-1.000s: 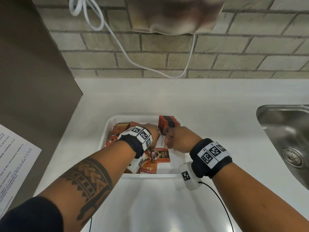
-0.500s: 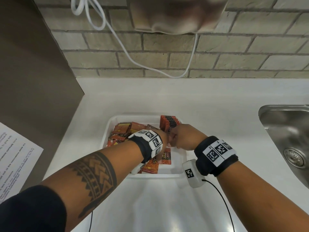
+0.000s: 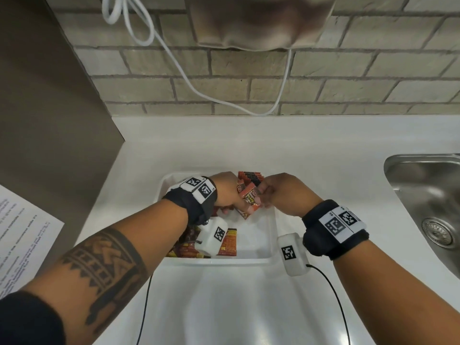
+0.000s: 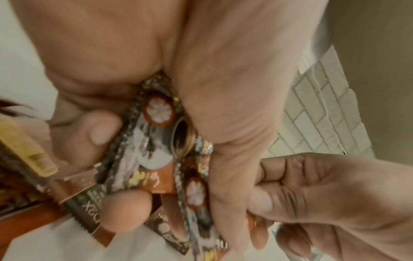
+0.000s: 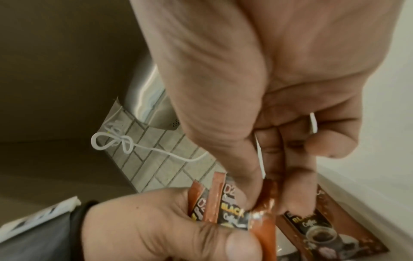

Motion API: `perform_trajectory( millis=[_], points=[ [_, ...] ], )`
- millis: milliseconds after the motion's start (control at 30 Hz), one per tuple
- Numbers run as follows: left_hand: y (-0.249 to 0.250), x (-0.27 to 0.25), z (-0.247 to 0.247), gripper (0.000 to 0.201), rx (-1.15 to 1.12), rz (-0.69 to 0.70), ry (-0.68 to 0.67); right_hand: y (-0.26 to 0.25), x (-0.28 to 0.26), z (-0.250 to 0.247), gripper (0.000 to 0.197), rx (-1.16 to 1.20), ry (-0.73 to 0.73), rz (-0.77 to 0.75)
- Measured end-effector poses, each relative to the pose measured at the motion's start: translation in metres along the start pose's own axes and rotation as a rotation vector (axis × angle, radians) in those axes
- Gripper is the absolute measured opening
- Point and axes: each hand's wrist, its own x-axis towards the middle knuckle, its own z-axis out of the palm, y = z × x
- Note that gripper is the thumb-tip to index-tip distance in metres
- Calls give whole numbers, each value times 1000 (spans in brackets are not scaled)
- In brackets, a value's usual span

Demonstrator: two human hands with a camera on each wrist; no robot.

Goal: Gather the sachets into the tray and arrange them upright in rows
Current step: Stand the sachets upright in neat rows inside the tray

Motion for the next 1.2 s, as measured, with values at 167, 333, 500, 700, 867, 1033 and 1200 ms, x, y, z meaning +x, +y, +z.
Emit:
perform_trajectory(
  millis=[167, 333, 500, 700, 867, 1033, 1200],
  points=[
    [-5, -1, 9, 35, 150, -44, -11, 2, 9, -3, 7, 15, 198, -13],
    [0, -8, 15, 34, 483, -82, -85, 8, 17, -1, 6, -82, 231, 27],
    [6, 6, 28, 44, 325, 23, -177, 11, 18, 8, 14, -135, 249, 33],
    [10, 25, 42, 53, 265, -3, -177, 14, 27, 16, 13, -147, 224, 49],
    [11, 32, 41, 46, 157, -27, -152, 13, 32, 15, 18, -138, 211, 49],
    [9, 37, 41, 45, 143, -26, -135, 13, 34, 15, 21, -136, 215, 37],
    [11, 34, 42, 45, 171, -14, -142, 15, 33, 17, 22, -99, 224, 28]
  ],
)
